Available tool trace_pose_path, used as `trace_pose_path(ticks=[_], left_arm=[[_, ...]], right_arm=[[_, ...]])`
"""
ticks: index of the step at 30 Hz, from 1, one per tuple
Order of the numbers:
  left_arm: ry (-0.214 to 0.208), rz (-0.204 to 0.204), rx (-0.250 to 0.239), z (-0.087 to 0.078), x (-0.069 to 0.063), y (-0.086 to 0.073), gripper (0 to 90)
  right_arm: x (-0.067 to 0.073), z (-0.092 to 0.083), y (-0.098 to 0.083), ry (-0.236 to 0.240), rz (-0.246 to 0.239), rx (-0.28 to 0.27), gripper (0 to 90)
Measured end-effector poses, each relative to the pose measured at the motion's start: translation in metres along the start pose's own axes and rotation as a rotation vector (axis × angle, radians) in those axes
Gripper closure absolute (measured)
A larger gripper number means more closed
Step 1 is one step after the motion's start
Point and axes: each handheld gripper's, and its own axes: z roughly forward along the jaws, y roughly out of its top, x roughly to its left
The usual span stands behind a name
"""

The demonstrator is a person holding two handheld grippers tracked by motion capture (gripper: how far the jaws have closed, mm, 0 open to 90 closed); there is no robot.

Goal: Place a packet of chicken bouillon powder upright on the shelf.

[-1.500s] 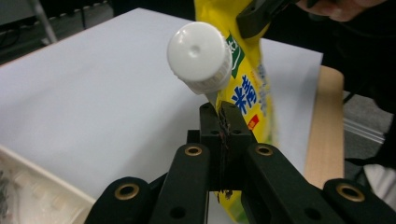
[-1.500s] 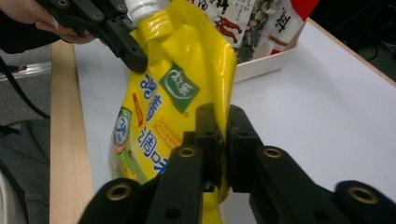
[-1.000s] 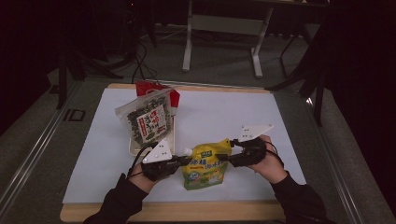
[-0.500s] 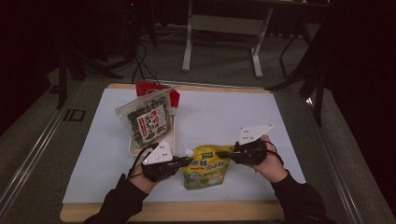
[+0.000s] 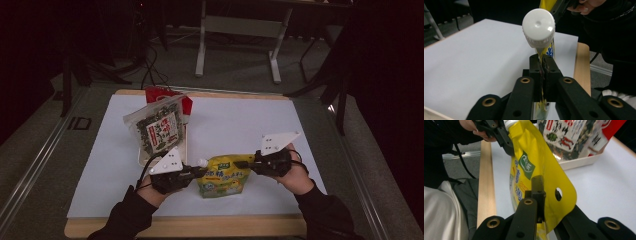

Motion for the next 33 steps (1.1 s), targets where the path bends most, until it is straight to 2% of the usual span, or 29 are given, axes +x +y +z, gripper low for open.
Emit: trace_pose_path(ticks=[2,3,5,7,8,10,12,15,17,18,19,20,23,29,33], left_arm=[[0.012,0.0,-0.014,-0.002,0.0,0.001,81.2],[0.031,0.001,-0.018,-0.004,0.0,0.001,74.6],[0.053,0.001,-0.034,-0.008,0.0,0.0,71.9],[0.073,-0.005,-0.036,-0.012,0.001,-0.002,60.2],[0.077,-0.013,-0.043,-0.014,0.001,-0.003,58.3],[0.078,-0.043,-0.055,-0.017,0.002,-0.006,47.5],[0.088,-0.049,-0.056,-0.02,0.0,-0.009,41.6],[0.128,-0.062,-0.069,-0.025,-0.002,-0.012,30.5],[0.137,-0.071,-0.067,-0.028,-0.002,-0.013,21.8],[0.149,-0.076,-0.067,-0.029,-0.002,-0.014,14.9],[0.155,-0.084,-0.065,-0.03,-0.002,-0.015,14.2],[0.154,-0.087,-0.071,-0.031,-0.002,-0.017,13.1],[0.15,-0.098,-0.072,-0.033,-0.004,-0.023,1.5],[0.193,-0.105,-0.08,-0.037,-0.008,-0.035,1.2],[0.238,-0.141,-0.098,-0.046,-0.012,-0.05,1.2]], right_arm=[[0.001,-0.002,0.003,-0.002,-0.011,-0.007,90.0],[0.001,-0.004,0.005,0.002,-0.012,-0.01,90.0],[0.0,-0.008,0.008,-0.003,-0.016,-0.026,90.0],[-0.002,-0.012,0.012,-0.01,-0.021,-0.04,90.0],[-0.003,-0.014,0.013,-0.015,-0.02,-0.046,90.0],[-0.006,-0.018,0.016,-0.024,-0.019,-0.062,90.0],[-0.009,-0.019,0.019,-0.033,-0.02,-0.067,90.0],[-0.013,-0.02,0.023,-0.038,-0.014,-0.069,90.0],[-0.015,-0.019,0.026,-0.037,-0.012,-0.069,90.0],[-0.016,-0.018,0.028,-0.036,-0.012,-0.072,90.0],[-0.017,-0.016,0.03,-0.036,-0.016,-0.073,90.0],[-0.018,-0.015,0.031,-0.035,-0.017,-0.075,90.0],[-0.02,-0.011,0.037,-0.028,-0.022,-0.084,90.0],[-0.023,-0.003,0.05,-0.018,-0.032,-0.094,90.0],[-0.026,0.007,0.064,-0.004,-0.045,-0.108,90.0]])
